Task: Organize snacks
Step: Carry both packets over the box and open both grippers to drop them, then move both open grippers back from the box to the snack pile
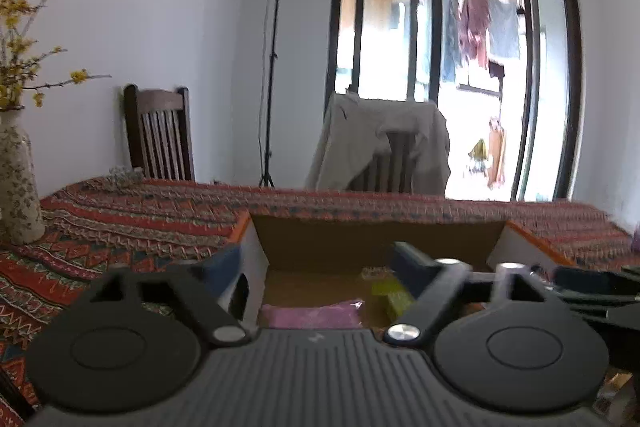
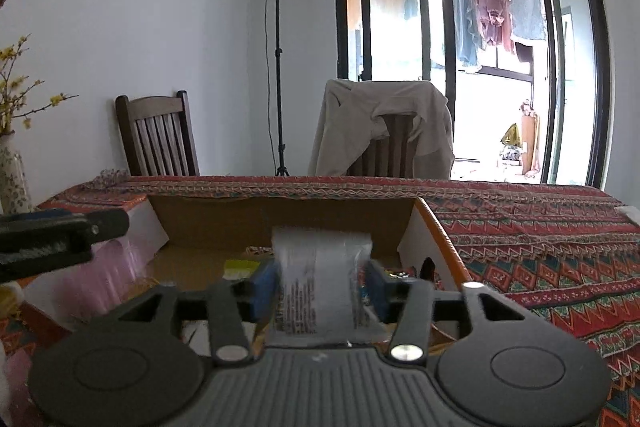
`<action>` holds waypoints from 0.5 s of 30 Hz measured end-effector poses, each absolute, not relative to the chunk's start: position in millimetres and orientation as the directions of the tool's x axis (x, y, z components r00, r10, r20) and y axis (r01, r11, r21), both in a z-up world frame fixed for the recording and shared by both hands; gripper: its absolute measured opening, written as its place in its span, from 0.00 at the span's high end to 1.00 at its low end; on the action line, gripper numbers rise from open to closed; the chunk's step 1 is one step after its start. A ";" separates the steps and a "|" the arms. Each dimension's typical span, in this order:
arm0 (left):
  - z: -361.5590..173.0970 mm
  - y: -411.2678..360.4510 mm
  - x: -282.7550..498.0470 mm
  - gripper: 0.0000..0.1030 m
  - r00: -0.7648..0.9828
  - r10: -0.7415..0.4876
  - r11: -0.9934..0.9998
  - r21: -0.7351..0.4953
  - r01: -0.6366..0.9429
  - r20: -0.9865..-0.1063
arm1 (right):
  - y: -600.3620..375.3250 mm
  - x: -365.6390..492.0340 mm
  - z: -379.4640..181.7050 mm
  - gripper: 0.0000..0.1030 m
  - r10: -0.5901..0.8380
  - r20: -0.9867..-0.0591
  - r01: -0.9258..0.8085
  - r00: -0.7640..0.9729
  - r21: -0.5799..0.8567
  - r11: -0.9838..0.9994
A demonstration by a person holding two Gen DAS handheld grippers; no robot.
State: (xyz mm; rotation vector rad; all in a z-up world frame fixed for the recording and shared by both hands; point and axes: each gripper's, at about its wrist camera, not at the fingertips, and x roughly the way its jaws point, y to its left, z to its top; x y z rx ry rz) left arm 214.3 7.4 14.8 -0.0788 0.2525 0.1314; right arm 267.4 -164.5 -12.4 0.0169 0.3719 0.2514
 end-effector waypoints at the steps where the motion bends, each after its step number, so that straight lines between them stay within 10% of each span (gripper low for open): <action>1: 14.9 8.5 213.0 0.04 0.961 0.128 0.987 -0.063 -0.147 -0.245 | -166.2 266.3 -12.0 0.22 0.246 -0.349 -0.236 0.904 0.070 0.969; 3: 14.8 10.4 210.5 0.00 0.962 0.140 0.984 -0.076 -0.162 -0.235 | -169.2 264.3 -11.8 0.00 0.247 -0.332 -0.231 0.911 0.087 0.969; 15: 13.6 15.3 213.9 0.00 0.949 0.147 0.979 -0.099 -0.180 -0.278 | -172.5 266.5 -12.4 0.00 0.235 -0.332 -0.216 0.913 0.094 0.972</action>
